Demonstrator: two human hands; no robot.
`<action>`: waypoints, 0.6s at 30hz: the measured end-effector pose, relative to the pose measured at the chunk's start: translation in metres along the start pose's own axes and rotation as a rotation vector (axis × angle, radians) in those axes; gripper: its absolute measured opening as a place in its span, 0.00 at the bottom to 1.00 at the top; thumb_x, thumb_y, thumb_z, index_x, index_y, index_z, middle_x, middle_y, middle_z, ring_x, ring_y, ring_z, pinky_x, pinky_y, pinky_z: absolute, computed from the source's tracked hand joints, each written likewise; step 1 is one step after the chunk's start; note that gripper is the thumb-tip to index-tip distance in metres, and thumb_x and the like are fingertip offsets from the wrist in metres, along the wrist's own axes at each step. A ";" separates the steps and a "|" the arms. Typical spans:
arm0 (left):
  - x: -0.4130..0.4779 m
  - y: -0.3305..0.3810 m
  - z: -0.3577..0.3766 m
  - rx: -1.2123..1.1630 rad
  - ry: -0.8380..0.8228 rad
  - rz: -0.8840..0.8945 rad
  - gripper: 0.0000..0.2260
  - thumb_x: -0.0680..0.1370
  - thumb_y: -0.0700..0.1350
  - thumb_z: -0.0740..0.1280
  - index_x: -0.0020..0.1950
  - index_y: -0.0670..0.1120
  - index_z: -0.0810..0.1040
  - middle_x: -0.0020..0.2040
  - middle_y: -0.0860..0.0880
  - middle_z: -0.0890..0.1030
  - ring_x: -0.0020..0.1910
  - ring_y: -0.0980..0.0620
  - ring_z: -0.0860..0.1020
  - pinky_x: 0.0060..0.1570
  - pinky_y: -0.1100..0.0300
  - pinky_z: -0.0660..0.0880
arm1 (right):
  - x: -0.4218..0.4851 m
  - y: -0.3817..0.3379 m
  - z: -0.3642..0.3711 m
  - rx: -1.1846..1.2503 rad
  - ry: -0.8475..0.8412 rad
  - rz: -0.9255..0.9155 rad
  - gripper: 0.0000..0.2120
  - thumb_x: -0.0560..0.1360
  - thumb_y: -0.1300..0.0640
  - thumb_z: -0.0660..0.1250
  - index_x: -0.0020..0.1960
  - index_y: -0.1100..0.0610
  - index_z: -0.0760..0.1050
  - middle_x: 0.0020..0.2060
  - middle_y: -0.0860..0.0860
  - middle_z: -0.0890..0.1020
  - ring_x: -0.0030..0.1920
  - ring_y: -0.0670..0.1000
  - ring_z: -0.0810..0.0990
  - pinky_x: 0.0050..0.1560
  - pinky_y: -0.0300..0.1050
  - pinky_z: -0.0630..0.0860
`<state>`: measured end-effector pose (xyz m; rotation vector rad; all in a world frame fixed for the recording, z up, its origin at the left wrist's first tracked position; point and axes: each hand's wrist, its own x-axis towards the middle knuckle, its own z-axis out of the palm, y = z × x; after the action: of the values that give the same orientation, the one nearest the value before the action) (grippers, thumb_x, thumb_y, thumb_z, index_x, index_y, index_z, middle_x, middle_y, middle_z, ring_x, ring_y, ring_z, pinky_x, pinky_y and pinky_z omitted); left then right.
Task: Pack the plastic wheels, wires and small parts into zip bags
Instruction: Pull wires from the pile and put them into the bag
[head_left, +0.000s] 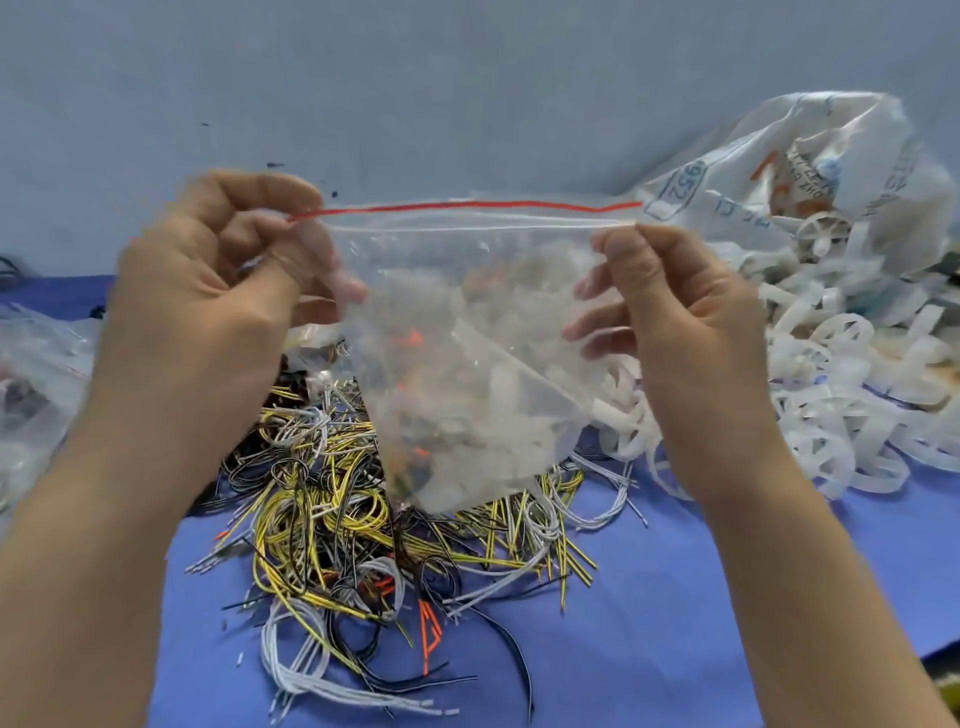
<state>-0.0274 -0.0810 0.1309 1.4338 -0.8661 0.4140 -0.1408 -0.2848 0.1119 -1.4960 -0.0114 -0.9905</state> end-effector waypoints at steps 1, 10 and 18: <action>0.002 0.003 -0.006 -0.012 -0.017 0.006 0.06 0.79 0.49 0.68 0.54 0.54 0.75 0.37 0.55 0.81 0.37 0.54 0.84 0.38 0.62 0.81 | 0.001 -0.004 -0.003 0.024 -0.012 -0.005 0.06 0.81 0.55 0.65 0.48 0.55 0.79 0.34 0.49 0.80 0.29 0.50 0.81 0.30 0.40 0.74; -0.009 -0.022 -0.005 -0.106 -0.039 -0.280 0.08 0.78 0.43 0.67 0.56 0.52 0.77 0.37 0.53 0.82 0.34 0.55 0.81 0.35 0.60 0.81 | 0.000 0.022 -0.001 0.061 0.010 0.234 0.05 0.80 0.56 0.66 0.47 0.56 0.80 0.33 0.48 0.78 0.28 0.47 0.76 0.28 0.37 0.73; -0.013 -0.038 -0.001 0.388 -0.105 -0.329 0.09 0.80 0.53 0.64 0.60 0.56 0.74 0.52 0.55 0.80 0.50 0.61 0.79 0.45 0.71 0.73 | -0.004 0.048 0.012 0.012 -0.001 0.205 0.04 0.78 0.55 0.69 0.45 0.54 0.81 0.31 0.46 0.77 0.28 0.46 0.73 0.28 0.36 0.72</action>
<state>-0.0083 -0.0825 0.0958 1.9354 -0.6354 0.2657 -0.1106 -0.2833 0.0721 -1.4549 0.1332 -0.8233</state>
